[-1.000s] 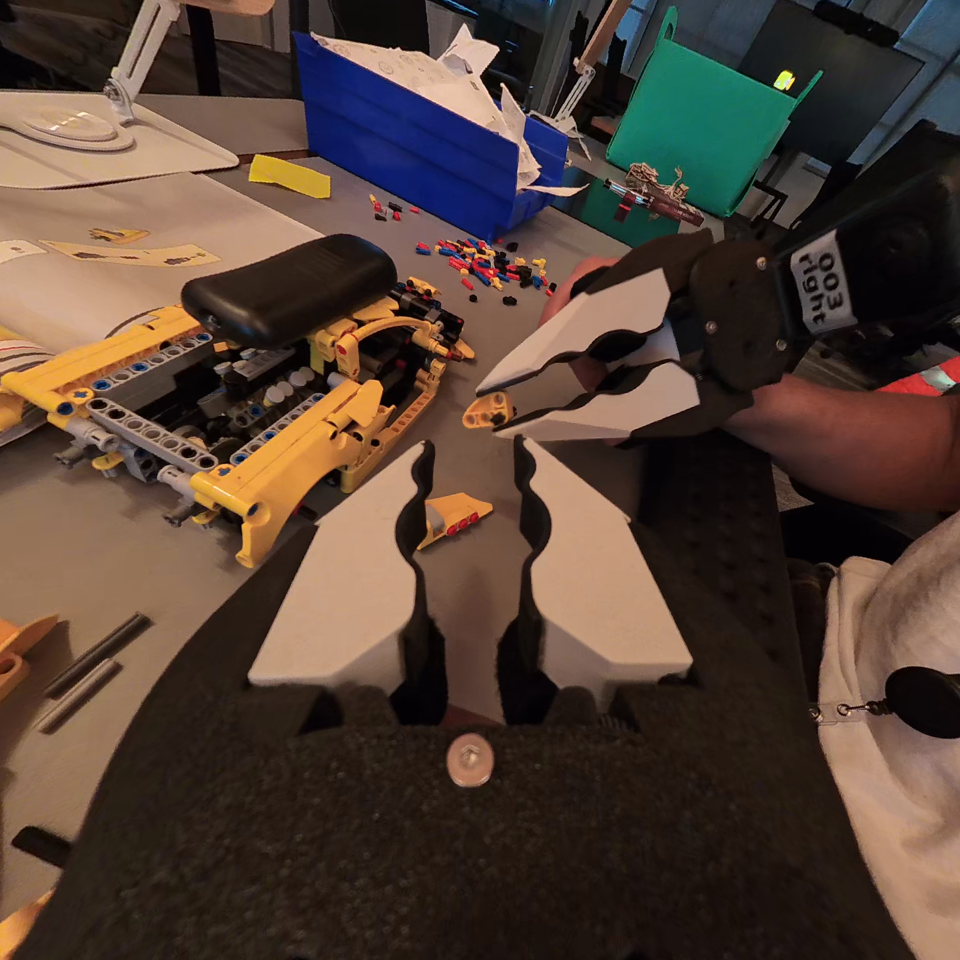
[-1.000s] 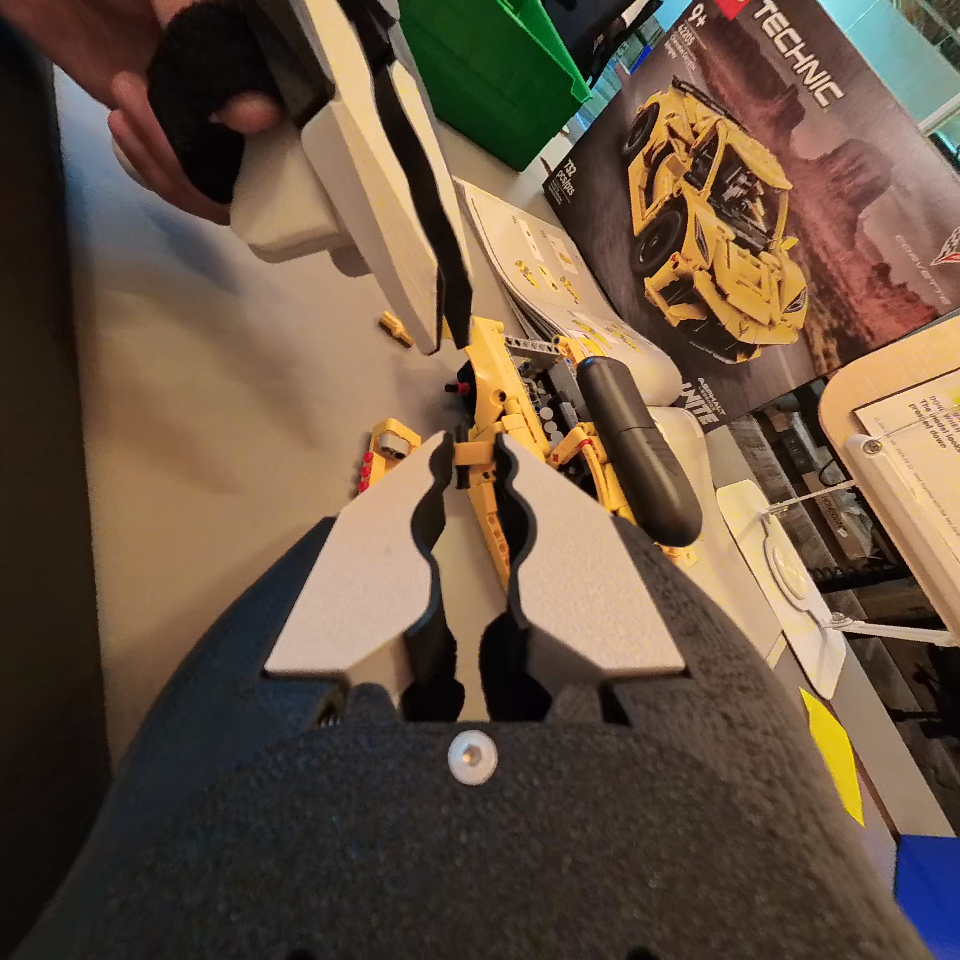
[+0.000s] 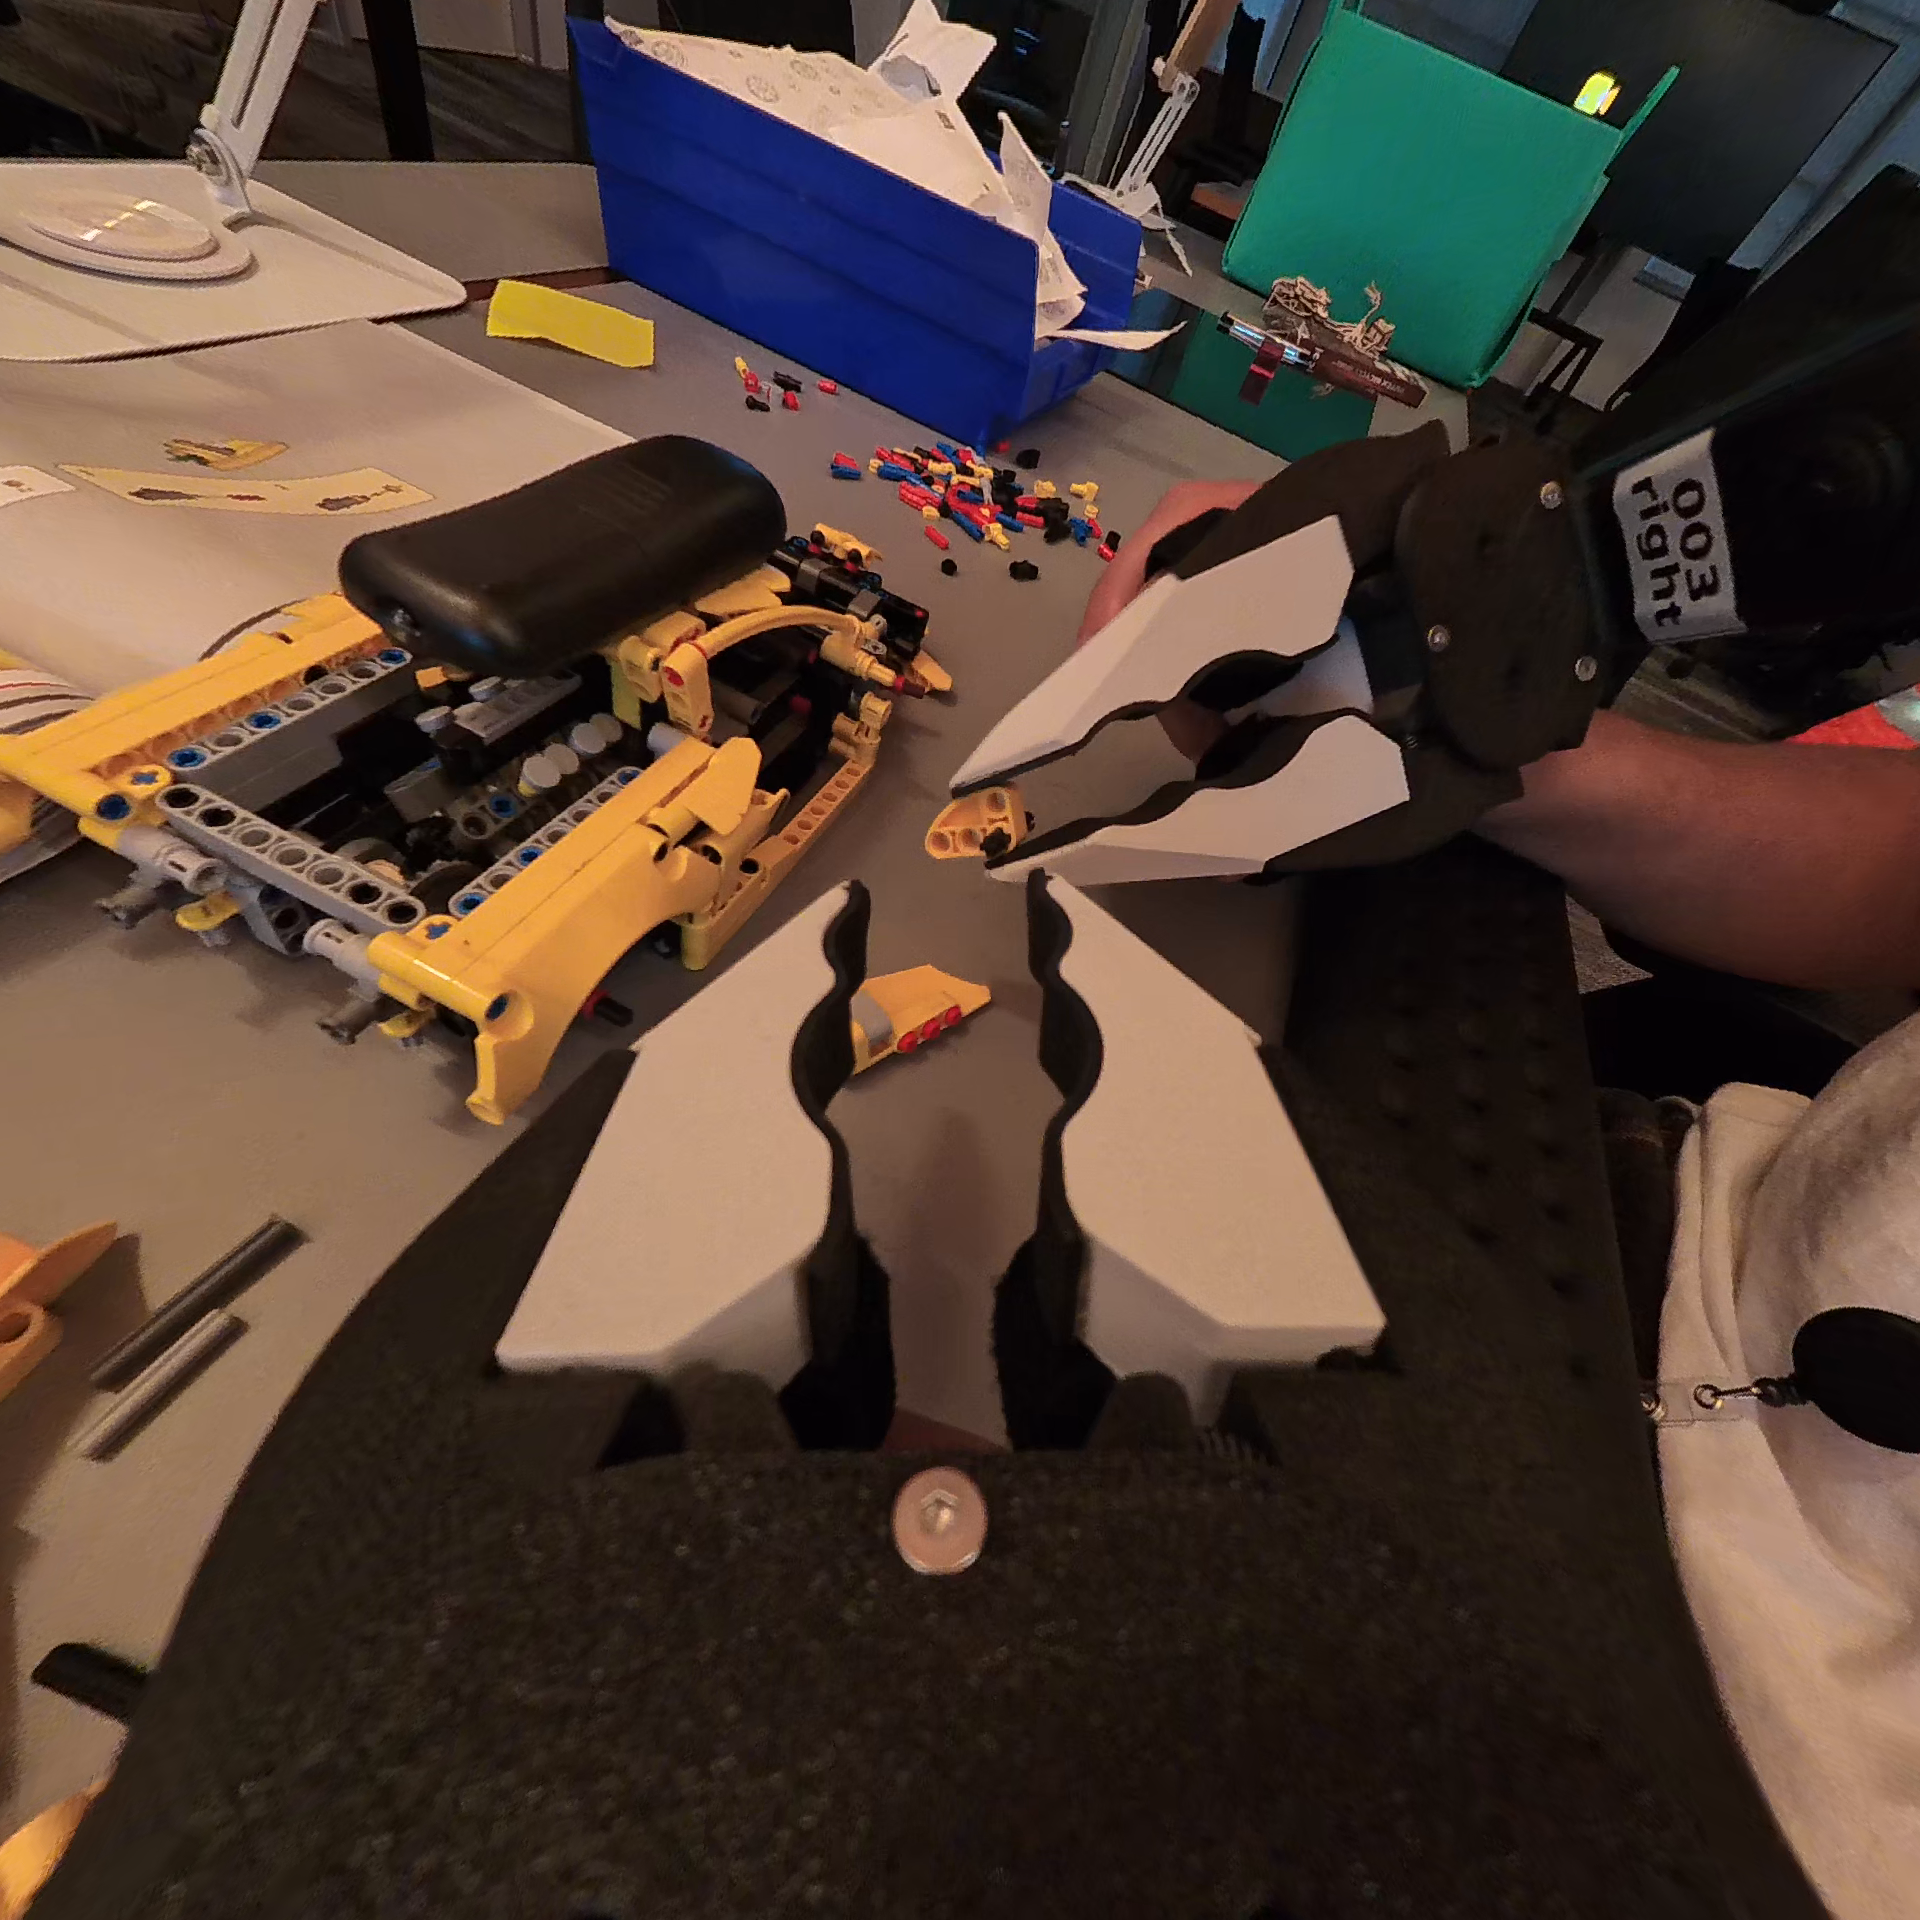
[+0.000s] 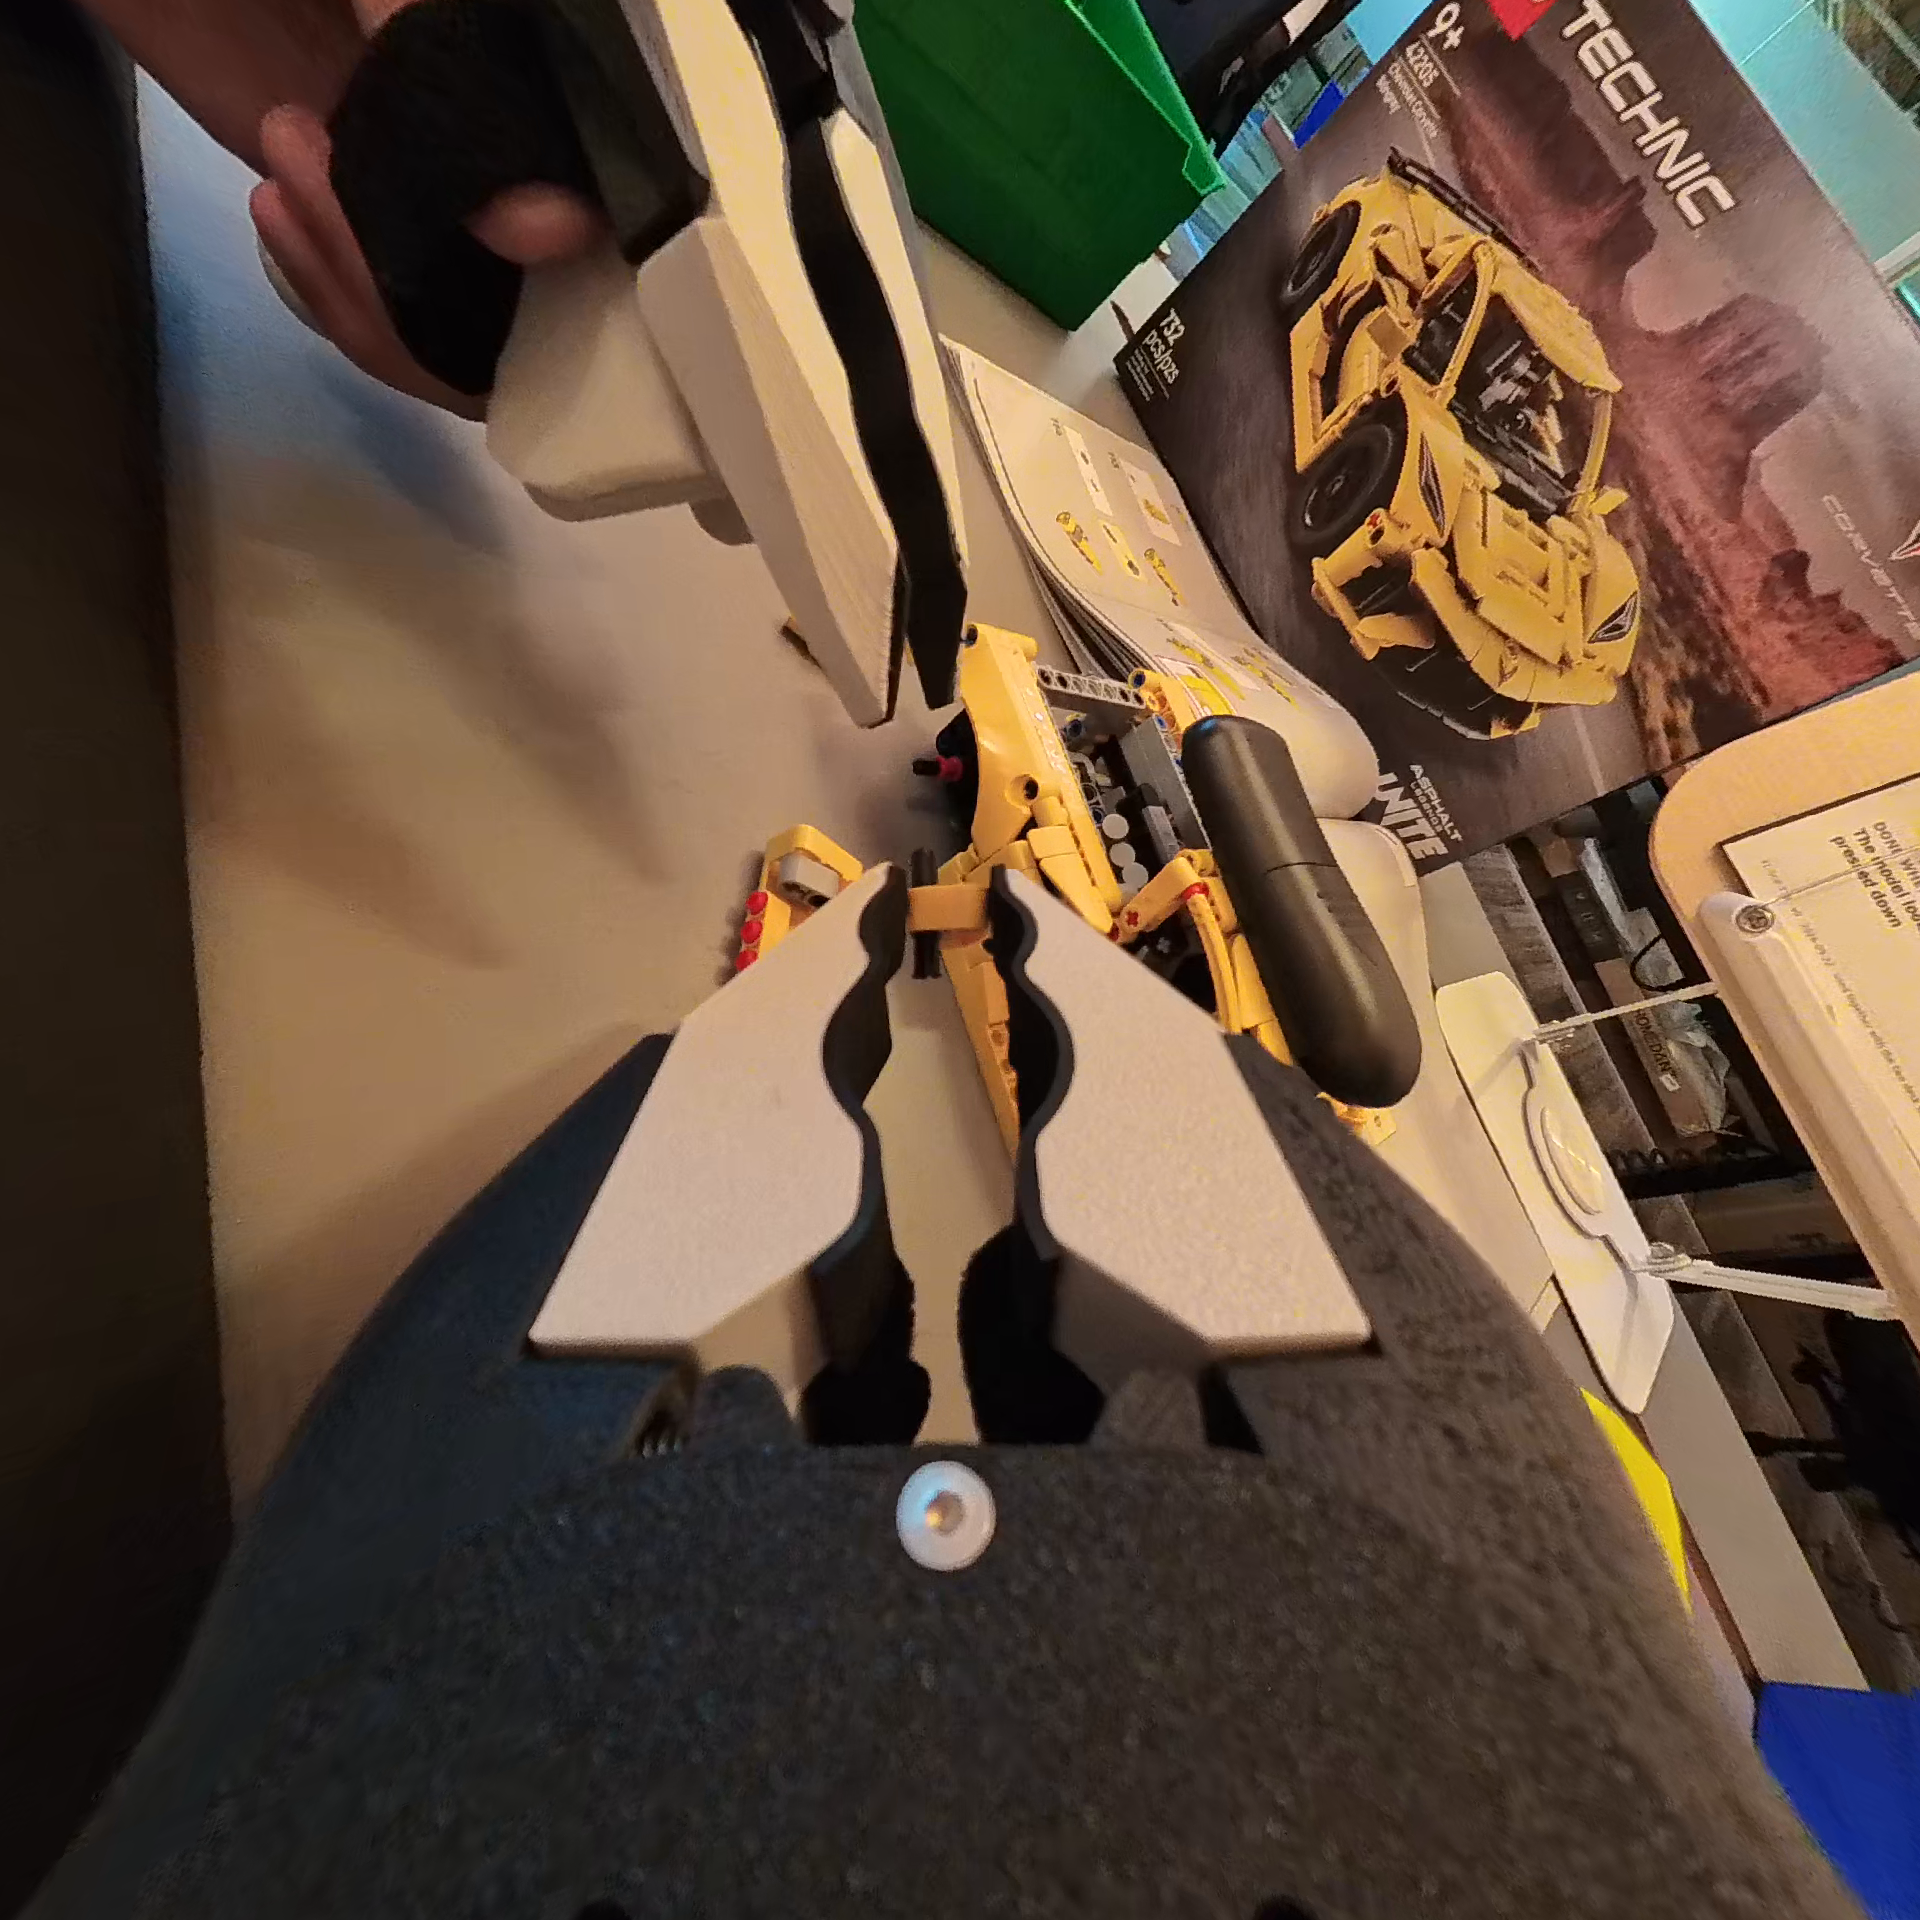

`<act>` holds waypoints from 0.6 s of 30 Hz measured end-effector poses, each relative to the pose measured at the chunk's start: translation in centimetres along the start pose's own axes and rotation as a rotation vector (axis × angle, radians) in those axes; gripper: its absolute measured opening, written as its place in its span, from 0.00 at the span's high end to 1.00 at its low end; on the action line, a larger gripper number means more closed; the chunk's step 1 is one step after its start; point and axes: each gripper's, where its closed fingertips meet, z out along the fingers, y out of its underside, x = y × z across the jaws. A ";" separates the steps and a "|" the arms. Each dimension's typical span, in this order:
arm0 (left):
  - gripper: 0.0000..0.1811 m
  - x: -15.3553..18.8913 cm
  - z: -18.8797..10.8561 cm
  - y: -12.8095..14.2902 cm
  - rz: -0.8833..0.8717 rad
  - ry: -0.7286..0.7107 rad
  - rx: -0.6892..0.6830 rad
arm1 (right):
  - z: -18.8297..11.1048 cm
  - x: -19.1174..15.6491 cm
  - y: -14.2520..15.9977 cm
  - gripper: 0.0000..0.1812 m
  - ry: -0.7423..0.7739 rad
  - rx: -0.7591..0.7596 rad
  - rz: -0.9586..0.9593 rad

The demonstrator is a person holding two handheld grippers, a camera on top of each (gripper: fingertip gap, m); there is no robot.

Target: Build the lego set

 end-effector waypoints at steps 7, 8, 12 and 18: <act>0.83 0.3 0.0 -0.4 -0.136 0.059 0.021 | -0.2 -0.4 -1.2 0.92 0.015 0.033 -0.074; 0.83 0.4 0.1 -0.6 -0.171 0.075 0.029 | -0.2 -0.7 -1.4 0.92 0.014 0.037 -0.094; 0.83 1.0 0.3 -0.2 -0.256 0.134 0.006 | -0.1 -1.4 -2.3 0.92 0.008 0.059 -0.133; 0.84 2.4 0.6 0.7 -0.288 0.221 -0.049 | -0.3 -1.9 -3.0 0.92 -0.011 0.096 -0.146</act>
